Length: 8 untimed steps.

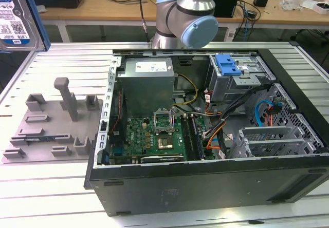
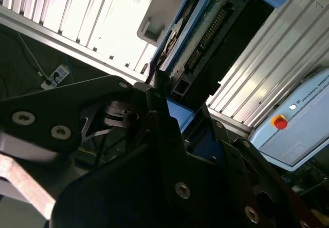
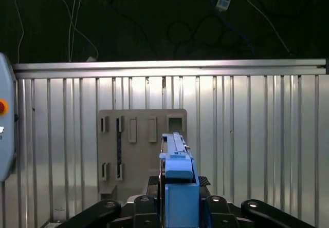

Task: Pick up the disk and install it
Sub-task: 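Pick up the disk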

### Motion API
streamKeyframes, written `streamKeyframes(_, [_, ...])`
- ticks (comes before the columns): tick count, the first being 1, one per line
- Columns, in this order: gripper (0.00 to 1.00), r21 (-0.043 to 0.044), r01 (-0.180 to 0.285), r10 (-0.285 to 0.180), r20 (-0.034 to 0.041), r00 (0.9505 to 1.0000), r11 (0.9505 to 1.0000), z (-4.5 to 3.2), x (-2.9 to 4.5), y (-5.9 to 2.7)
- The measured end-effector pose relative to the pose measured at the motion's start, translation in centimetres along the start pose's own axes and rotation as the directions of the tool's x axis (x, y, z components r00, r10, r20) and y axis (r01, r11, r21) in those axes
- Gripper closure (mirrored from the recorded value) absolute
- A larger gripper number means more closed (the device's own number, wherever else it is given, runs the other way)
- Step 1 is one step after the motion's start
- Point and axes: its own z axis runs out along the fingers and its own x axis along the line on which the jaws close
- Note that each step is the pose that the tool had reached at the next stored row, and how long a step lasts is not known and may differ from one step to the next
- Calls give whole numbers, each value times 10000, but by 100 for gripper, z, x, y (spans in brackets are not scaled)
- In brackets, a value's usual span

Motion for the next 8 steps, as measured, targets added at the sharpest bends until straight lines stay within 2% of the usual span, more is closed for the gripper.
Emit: streamKeyframes(8, [64, 0, -1, 1, 0, 10000, 10000, 4, 135, -236])
